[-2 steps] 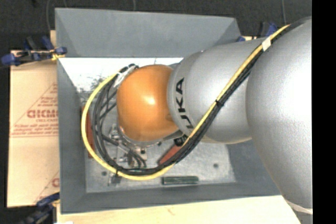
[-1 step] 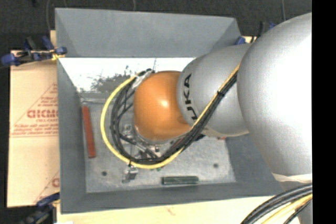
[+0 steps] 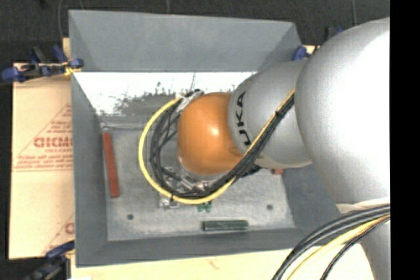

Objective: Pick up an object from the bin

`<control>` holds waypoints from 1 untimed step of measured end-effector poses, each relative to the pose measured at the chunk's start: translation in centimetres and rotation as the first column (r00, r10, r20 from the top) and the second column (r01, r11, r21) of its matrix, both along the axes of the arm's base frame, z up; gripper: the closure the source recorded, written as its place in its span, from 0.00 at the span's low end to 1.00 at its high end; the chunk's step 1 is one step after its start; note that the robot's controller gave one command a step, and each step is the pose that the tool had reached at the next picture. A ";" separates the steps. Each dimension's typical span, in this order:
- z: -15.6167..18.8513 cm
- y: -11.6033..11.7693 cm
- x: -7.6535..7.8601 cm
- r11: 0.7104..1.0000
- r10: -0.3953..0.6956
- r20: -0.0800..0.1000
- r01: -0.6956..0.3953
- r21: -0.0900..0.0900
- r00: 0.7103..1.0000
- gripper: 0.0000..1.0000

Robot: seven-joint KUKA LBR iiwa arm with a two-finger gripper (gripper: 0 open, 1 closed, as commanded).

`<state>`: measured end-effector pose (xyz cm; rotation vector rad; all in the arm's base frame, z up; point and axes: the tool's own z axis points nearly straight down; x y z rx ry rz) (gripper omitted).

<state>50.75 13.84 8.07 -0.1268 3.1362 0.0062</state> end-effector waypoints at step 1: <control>-0.2 -0.1 -0.1 1.000 -0.003 -0.003 0.003 -0.001 1.000 0.00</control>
Offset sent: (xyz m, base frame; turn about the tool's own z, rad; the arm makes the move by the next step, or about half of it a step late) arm 0.0000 0.0000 0.0000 0.0000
